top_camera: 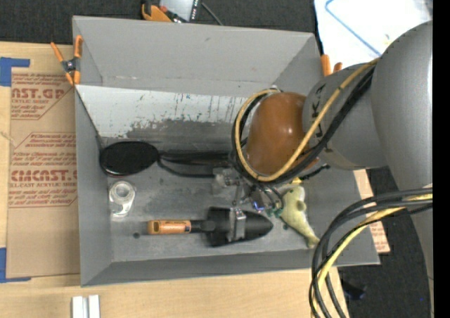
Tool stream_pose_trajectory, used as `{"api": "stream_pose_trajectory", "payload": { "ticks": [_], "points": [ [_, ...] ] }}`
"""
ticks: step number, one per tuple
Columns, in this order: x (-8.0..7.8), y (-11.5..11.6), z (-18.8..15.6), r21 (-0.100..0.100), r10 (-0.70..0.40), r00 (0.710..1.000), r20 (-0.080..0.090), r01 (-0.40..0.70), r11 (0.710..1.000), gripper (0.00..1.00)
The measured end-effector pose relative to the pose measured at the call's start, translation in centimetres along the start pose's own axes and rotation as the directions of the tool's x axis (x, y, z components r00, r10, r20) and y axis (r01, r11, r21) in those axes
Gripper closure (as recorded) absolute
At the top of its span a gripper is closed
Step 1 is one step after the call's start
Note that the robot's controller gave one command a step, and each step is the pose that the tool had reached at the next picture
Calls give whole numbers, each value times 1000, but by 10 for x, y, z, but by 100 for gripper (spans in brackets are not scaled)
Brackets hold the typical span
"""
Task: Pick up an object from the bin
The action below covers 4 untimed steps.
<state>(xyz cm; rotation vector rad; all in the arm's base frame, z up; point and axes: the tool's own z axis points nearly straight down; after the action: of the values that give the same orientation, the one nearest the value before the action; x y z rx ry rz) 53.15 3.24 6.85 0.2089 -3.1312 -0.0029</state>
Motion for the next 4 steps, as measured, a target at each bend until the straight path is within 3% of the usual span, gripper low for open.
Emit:
{"api": "stream_pose_trajectory", "payload": {
  "ticks": [1,2,3,4],
  "points": [
    [-6,1,-66,3,-54,998,18,54,999,0],
    [12,28,-30,-3,-257,966,-4,257,966,0],
    [10,17,-2,4,-234,972,16,234,972,0],
    [15,23,-2,3,-445,895,10,445,895,100]
  ]
}}
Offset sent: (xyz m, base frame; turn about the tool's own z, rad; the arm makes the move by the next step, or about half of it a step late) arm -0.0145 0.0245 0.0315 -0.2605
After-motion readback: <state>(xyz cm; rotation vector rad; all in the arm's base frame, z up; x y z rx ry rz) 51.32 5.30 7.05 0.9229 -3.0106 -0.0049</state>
